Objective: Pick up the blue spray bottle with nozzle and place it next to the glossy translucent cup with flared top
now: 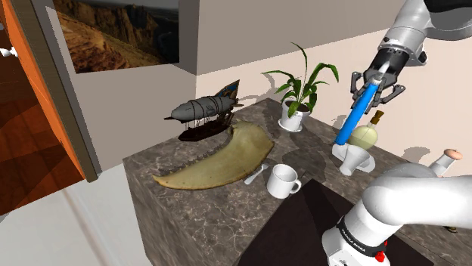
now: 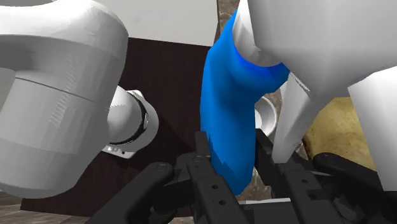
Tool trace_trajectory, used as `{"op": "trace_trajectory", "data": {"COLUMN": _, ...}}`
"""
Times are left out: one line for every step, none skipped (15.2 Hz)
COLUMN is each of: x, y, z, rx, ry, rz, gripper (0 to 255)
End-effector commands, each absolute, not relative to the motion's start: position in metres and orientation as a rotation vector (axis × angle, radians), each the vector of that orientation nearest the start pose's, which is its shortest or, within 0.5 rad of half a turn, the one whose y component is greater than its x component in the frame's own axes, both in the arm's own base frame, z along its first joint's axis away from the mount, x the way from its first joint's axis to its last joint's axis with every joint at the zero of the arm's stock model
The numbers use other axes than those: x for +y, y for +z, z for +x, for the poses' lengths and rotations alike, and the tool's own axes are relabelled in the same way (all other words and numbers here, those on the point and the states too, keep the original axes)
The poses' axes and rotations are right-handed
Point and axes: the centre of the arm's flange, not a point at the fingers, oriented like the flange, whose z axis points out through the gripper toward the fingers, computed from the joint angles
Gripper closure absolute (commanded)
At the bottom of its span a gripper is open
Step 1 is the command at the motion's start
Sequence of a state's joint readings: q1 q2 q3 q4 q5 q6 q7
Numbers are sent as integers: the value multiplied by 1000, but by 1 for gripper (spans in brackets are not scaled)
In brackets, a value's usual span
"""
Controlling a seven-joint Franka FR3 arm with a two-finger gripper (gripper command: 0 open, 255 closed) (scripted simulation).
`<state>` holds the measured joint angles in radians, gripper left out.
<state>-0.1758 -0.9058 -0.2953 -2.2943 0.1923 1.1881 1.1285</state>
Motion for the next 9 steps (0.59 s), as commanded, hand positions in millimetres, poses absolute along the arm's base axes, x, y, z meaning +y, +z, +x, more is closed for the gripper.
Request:
{"op": "trace_trajectory", "data": {"x": -145, "y": 616, "z": 193, "rx": 1812, "ry": 507, "rz": -2127, "gripper": 255}}
{"op": "trace_trajectory", "data": {"x": -156, "y": 616, "z": 187, "rx": 1812, "ry": 507, "rz": -2127, "gripper": 255}}
{"op": "trace_trajectory", "data": {"x": -168, "y": 616, "z": 180, "rx": 1812, "ry": 507, "rz": -2127, "gripper": 255}}
{"op": "trace_trajectory", "data": {"x": -179, "y": 616, "z": 174, "rx": 1812, "ry": 507, "rz": -2127, "gripper": 255}}
{"op": "trace_trajectory", "data": {"x": -191, "y": 616, "z": 167, "rx": 1812, "ry": 507, "rz": -2127, "gripper": 255}}
{"op": "trace_trajectory", "data": {"x": -202, "y": 616, "z": 161, "rx": 1812, "ry": 507, "rz": -2127, "gripper": 255}}
{"op": "trace_trajectory", "data": {"x": -214, "y": 616, "z": 154, "rx": 1812, "ry": 507, "rz": -2127, "gripper": 255}}
{"op": "trace_trajectory", "data": {"x": -225, "y": 616, "z": 147, "rx": 1812, "ry": 507, "rz": -2127, "gripper": 255}}
{"op": "trace_trajectory", "data": {"x": -237, "y": 616, "z": 141, "rx": 1812, "ry": 507, "rz": -2127, "gripper": 255}}
